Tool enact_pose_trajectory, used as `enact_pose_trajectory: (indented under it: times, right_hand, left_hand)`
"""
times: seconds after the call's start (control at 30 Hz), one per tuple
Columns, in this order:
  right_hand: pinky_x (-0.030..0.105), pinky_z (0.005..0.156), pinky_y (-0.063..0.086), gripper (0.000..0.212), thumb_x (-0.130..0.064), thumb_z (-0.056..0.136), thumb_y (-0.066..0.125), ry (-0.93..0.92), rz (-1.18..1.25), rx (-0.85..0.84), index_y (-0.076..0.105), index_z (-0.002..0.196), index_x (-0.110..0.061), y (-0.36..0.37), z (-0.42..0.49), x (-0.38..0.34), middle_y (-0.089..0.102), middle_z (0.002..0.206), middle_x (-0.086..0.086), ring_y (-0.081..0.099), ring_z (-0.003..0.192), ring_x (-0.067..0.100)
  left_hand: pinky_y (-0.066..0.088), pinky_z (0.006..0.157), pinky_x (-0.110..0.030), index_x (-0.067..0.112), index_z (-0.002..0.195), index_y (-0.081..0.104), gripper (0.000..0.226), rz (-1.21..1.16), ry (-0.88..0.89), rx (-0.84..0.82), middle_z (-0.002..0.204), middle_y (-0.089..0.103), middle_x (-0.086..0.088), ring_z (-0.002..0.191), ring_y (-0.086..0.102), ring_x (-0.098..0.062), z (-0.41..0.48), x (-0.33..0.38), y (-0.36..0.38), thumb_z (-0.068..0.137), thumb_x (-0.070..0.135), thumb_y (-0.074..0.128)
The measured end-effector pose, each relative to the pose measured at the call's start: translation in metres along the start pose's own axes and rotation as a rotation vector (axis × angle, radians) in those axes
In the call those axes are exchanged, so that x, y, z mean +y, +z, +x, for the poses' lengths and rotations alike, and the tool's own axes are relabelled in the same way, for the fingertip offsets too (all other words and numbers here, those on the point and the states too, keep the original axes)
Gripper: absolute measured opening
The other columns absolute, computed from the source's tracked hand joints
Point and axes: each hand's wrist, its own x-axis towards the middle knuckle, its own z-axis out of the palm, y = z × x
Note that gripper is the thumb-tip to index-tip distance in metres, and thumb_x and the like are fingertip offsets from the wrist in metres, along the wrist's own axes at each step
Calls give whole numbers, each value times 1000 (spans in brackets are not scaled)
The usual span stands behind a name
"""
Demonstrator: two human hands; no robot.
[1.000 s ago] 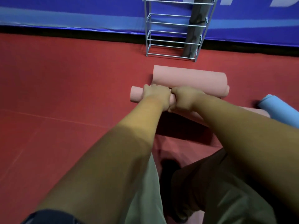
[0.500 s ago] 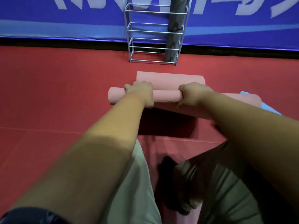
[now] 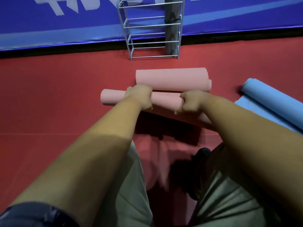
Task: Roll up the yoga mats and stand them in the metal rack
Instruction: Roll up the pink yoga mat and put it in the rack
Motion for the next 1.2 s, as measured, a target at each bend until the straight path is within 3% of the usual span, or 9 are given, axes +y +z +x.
enact_pose_trajectory:
  times: [0.1, 0.2, 0.33, 0.53, 0.7, 0.9, 0.97, 1.1, 1.2]
  right_hand:
    - [32, 83, 50, 62, -53, 80, 88, -23, 96, 5, 68, 127, -20, -2, -2, 9, 72, 115, 8, 63, 96, 28]
    - [33, 87, 53, 62, -50, 80, 88, -39, 113, 73, 71, 129, -18, -1, -7, 5, 74, 121, 13, 68, 103, 30]
    - [40, 94, 59, 56, -49, 80, 87, -52, 103, 99, 73, 122, -15, -2, -12, -10, 74, 118, 14, 69, 107, 33]
    - [35, 89, 57, 55, -50, 79, 88, -56, 57, 86, 74, 120, -16, 3, 1, -33, 75, 115, 12, 69, 104, 31]
    - [32, 84, 48, 55, -39, 78, 88, -80, 25, 95, 68, 125, -18, 5, 6, -36, 71, 125, 13, 67, 111, 33]
    - [43, 97, 49, 67, -60, 83, 81, 20, -12, 180, 64, 138, -27, 2, -2, -10, 60, 129, 16, 60, 120, 40]
    - [44, 98, 51, 69, -67, 84, 77, 59, -14, 172, 64, 135, -21, 4, -1, 1, 63, 129, 18, 60, 119, 40]
    - [40, 85, 46, 72, -75, 90, 67, 88, 5, 149, 66, 121, -10, 6, 1, 7, 69, 124, 21, 63, 114, 40]
    - [44, 87, 45, 68, -76, 91, 64, 40, -63, 233, 60, 117, -13, 6, 4, 0, 68, 127, 21, 63, 117, 42]
  left_hand:
    - [46, 100, -49, 21, 120, 67, 55, 47, -11, 15, 126, 70, -8, 123, 62, -36, -8, 10, -3, 75, 42, 92]
    - [44, 104, -52, 17, 126, 64, 61, 56, -19, -2, 130, 66, -10, 126, 60, -38, -15, 12, -17, 77, 39, 91]
    - [52, 92, -50, 15, 121, 60, 42, -9, 62, 101, 126, 61, -13, 119, 61, -40, -31, 4, -7, 80, 17, 70]
    - [51, 81, -45, 25, 115, 60, 37, -52, 105, 95, 117, 68, -9, 108, 66, -40, -27, -29, 13, 80, 18, 68]
    - [53, 85, -45, 19, 111, 69, 30, -16, 27, 78, 116, 71, -12, 110, 67, -42, -11, -37, 10, 81, 15, 64]
    - [55, 91, -44, 18, 117, 73, 36, -25, 9, 69, 119, 72, -13, 112, 68, -40, 6, -33, 8, 82, 16, 64]
    - [56, 89, -44, 19, 117, 73, 37, -28, -1, 68, 118, 71, -12, 111, 68, -39, 10, -31, 7, 82, 17, 65]
    - [55, 86, -42, 20, 115, 74, 34, -49, -98, 86, 117, 72, -10, 110, 69, -38, 15, -42, 7, 82, 26, 70]
    - [53, 89, -43, 18, 113, 71, 33, -38, -94, 113, 117, 72, -14, 112, 68, -40, 21, -52, 8, 83, 29, 76]
